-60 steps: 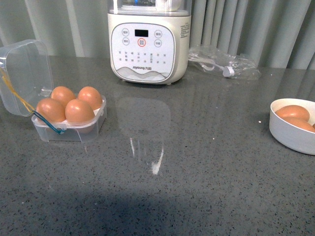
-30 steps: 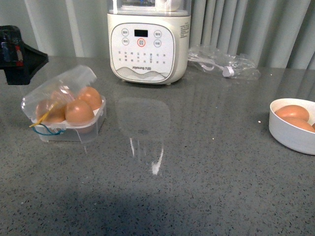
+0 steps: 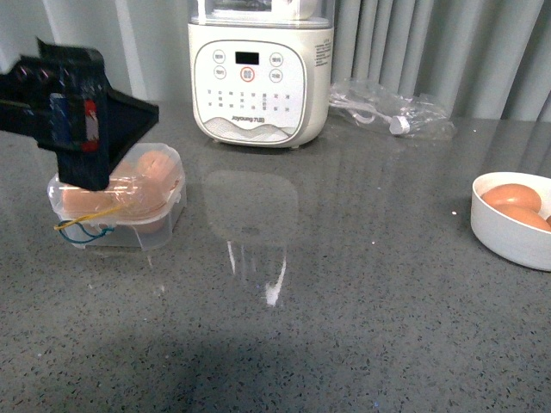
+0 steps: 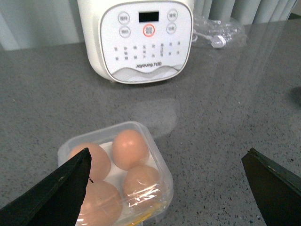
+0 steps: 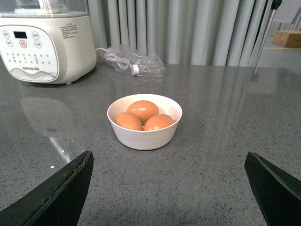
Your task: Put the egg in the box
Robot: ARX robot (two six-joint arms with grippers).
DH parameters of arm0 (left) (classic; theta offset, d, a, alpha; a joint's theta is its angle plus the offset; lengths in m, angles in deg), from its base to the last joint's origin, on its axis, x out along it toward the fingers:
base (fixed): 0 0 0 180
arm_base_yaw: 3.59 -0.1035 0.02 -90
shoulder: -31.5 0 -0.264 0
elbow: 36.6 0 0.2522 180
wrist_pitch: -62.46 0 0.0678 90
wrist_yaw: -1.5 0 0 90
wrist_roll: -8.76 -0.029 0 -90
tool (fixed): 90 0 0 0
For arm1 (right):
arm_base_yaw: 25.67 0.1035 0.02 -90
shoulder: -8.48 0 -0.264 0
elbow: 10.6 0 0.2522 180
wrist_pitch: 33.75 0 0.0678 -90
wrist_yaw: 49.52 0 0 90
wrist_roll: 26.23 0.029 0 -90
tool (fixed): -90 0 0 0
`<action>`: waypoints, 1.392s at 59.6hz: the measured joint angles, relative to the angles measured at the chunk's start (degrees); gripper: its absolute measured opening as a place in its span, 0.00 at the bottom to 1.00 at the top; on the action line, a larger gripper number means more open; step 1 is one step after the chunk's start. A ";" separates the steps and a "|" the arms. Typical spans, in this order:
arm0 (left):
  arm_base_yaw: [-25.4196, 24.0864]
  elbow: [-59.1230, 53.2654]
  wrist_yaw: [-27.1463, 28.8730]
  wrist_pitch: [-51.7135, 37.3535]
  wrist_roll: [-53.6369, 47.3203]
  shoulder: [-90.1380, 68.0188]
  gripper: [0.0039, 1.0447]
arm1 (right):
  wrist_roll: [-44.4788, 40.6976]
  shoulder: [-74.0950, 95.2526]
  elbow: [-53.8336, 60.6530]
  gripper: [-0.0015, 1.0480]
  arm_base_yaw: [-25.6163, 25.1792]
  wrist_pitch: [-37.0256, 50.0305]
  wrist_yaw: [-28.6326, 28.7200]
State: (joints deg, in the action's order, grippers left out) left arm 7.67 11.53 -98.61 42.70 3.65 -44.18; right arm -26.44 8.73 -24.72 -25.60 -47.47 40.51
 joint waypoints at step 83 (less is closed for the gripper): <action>-11.30 -23.63 10.12 36.24 4.46 67.28 0.18 | 0.02 0.00 0.00 0.93 0.00 0.00 -0.11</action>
State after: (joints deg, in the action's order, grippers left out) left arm -3.63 -12.10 -88.49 78.94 8.11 23.09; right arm -26.42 8.73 -24.72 -25.60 -47.47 40.40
